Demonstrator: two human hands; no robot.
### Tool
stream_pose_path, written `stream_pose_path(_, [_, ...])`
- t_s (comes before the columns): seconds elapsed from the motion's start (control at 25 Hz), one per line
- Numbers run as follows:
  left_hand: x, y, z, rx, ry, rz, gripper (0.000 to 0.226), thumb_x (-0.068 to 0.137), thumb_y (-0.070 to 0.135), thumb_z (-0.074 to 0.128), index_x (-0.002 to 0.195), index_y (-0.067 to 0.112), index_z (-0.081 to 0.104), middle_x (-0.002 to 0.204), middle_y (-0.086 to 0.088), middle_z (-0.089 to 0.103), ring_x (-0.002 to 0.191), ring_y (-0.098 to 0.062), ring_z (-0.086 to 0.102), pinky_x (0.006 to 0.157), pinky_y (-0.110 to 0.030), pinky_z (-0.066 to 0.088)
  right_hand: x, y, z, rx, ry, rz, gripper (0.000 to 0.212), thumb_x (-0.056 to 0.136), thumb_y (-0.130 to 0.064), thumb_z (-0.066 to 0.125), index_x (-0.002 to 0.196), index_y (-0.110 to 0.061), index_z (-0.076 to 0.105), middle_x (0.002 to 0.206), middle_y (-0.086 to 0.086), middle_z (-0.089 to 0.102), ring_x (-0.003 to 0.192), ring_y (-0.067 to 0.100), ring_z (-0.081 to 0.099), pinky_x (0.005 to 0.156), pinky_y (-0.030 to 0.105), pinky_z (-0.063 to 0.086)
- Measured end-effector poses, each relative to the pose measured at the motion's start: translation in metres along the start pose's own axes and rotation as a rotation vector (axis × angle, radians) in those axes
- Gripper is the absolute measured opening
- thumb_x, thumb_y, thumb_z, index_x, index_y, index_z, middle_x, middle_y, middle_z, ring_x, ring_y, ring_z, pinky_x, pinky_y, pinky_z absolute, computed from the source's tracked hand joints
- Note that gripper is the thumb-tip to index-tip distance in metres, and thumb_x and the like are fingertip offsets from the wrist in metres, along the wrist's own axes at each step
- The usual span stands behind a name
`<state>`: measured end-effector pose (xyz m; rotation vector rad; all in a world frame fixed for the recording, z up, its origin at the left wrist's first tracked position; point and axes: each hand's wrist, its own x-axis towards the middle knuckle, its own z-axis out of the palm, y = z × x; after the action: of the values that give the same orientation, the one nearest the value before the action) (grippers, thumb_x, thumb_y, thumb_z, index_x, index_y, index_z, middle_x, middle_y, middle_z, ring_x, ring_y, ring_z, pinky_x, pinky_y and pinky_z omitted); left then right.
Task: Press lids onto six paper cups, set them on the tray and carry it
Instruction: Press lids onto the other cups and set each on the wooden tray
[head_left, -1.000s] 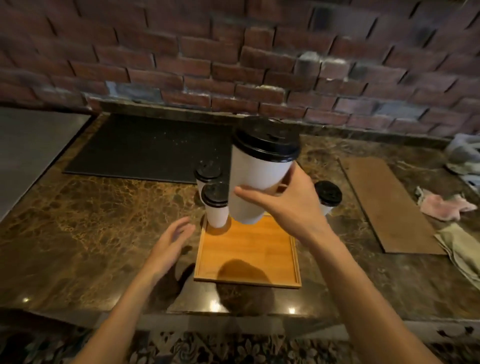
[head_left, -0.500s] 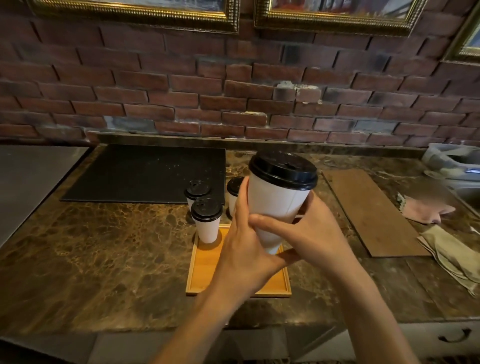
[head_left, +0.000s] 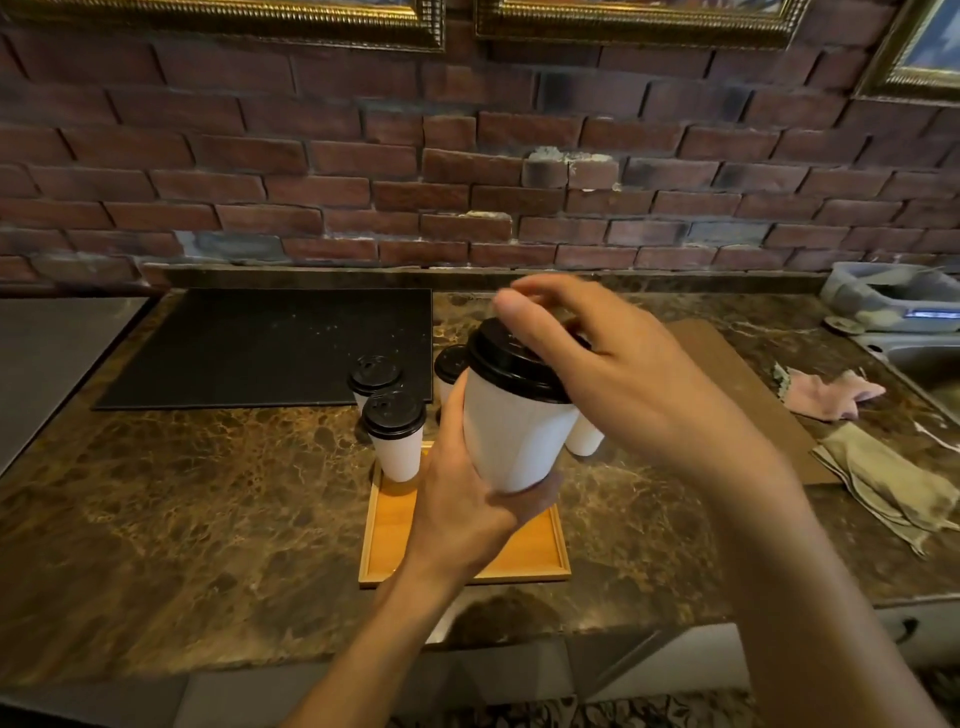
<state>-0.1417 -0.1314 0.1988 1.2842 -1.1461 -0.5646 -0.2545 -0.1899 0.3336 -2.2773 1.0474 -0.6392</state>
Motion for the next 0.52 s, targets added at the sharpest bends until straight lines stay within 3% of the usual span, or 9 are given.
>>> stream_pose_path(0.08, [0.0,0.001,0.002,0.014,0.018,-0.013,0.096,0.061,0.042,0.083,0.14,0.036,0.029,0.119,0.025,0.052,0.108,0.0,0.055,0.074,-0.018,0.054,0.015,-0.009,0.007,-0.236,-0.111,-0.009,0.067,0.085,-0.079,0.034,0.132,-0.033,0.053,0.122,-0.01,0.055,0.109,0.016,0.054,0.083,0.037,0.046])
stream_pose_path(0.2, [0.002,0.006,0.005,0.076,0.042,-0.004,0.093,0.061,0.045,0.082,0.137,0.033,0.03,0.115,0.023,0.051,0.103,0.003,0.053,0.068,-0.011,0.051,0.029,-0.015,0.019,-0.385,-0.079,0.038,0.049,0.095,-0.066,0.038,0.125,-0.031,0.055,0.109,-0.006,0.051,0.1,0.02,0.052,0.077,0.036,0.037])
stream_pose_path(0.36, [0.012,0.016,-0.004,-0.006,0.006,-0.011,0.098,0.054,0.044,0.084,0.137,0.034,0.032,0.113,0.023,0.053,0.102,0.004,0.055,0.068,-0.013,0.053,0.029,-0.013,0.01,-0.173,0.046,-0.153,0.029,0.094,-0.052,0.053,0.108,-0.032,0.069,0.099,-0.011,0.065,0.096,0.011,0.058,0.081,0.034,0.049])
stream_pose_path(0.52, [0.028,0.019,-0.023,-0.172,-0.251,-0.02,0.091,0.052,0.025,0.088,0.131,0.018,0.043,0.11,0.012,0.063,0.101,-0.007,0.063,0.072,-0.019,0.054,0.029,-0.009,-0.015,0.047,-0.169,-0.462,0.025,0.091,-0.035,0.06,0.113,-0.026,0.069,0.115,-0.011,0.065,0.107,0.003,0.059,0.087,0.019,0.049])
